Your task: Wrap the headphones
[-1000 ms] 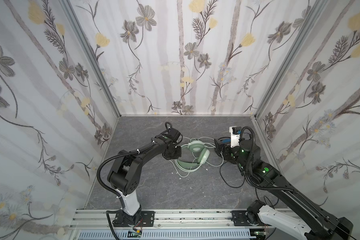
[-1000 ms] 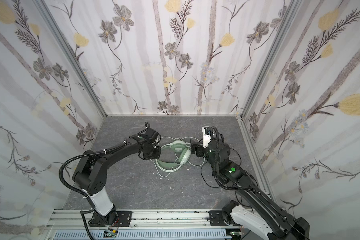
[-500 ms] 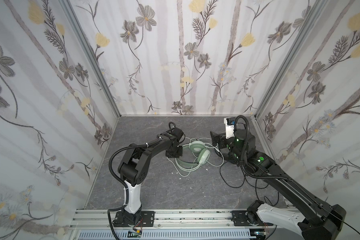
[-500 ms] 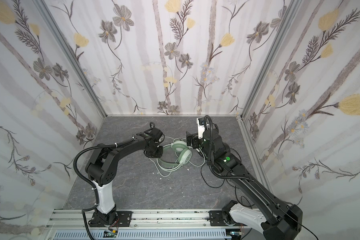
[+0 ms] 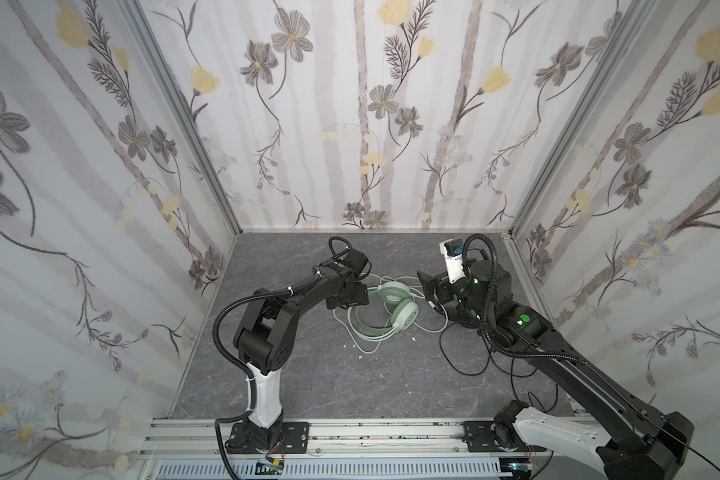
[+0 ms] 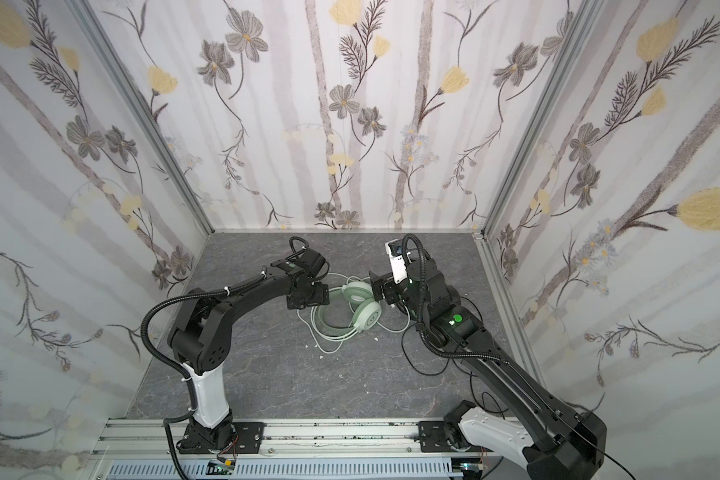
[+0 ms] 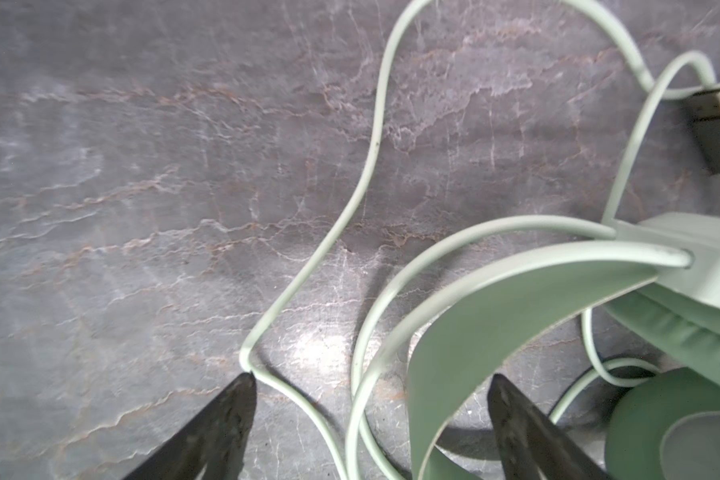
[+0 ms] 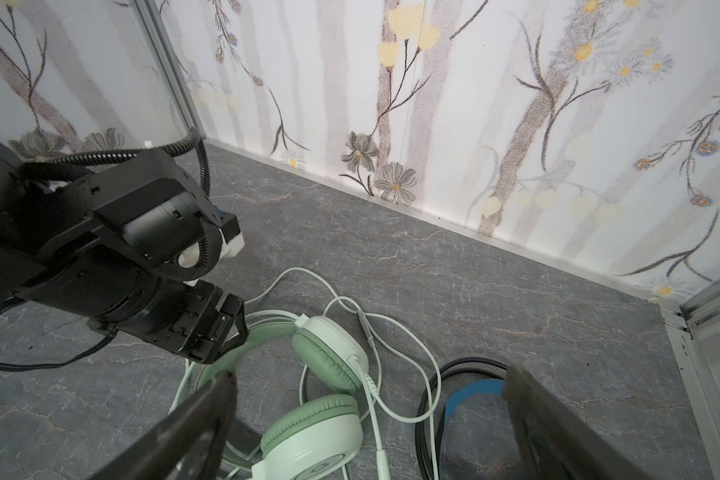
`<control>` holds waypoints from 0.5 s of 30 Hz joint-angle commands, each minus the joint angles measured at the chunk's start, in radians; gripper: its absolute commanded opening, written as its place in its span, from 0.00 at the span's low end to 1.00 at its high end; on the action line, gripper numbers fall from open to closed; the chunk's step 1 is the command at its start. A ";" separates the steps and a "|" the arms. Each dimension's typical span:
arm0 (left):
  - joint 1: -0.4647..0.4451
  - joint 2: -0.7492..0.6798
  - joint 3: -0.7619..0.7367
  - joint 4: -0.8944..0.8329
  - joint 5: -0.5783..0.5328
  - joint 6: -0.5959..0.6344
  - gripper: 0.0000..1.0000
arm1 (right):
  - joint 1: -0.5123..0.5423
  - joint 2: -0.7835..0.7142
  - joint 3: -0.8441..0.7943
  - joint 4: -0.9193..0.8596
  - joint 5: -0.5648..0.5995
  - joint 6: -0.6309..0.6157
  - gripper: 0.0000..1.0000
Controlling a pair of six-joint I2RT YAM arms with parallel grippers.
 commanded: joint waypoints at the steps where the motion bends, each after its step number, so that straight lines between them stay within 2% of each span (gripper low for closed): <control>1: -0.019 -0.033 -0.008 -0.065 -0.093 -0.101 0.95 | -0.001 -0.004 -0.007 -0.008 -0.022 -0.048 1.00; 4: -0.052 -0.059 -0.025 -0.088 -0.121 -0.170 0.99 | -0.003 -0.010 -0.020 0.002 -0.032 -0.040 1.00; 9: -0.073 -0.068 -0.088 -0.015 -0.088 -0.254 1.00 | -0.014 0.024 -0.028 0.038 -0.061 -0.041 1.00; 13: -0.078 -0.046 -0.096 0.029 -0.069 -0.302 0.97 | -0.023 0.044 -0.013 0.042 -0.086 -0.048 1.00; 15: -0.077 -0.026 -0.089 0.037 -0.061 -0.322 0.92 | -0.024 0.043 -0.015 0.045 -0.091 -0.047 1.00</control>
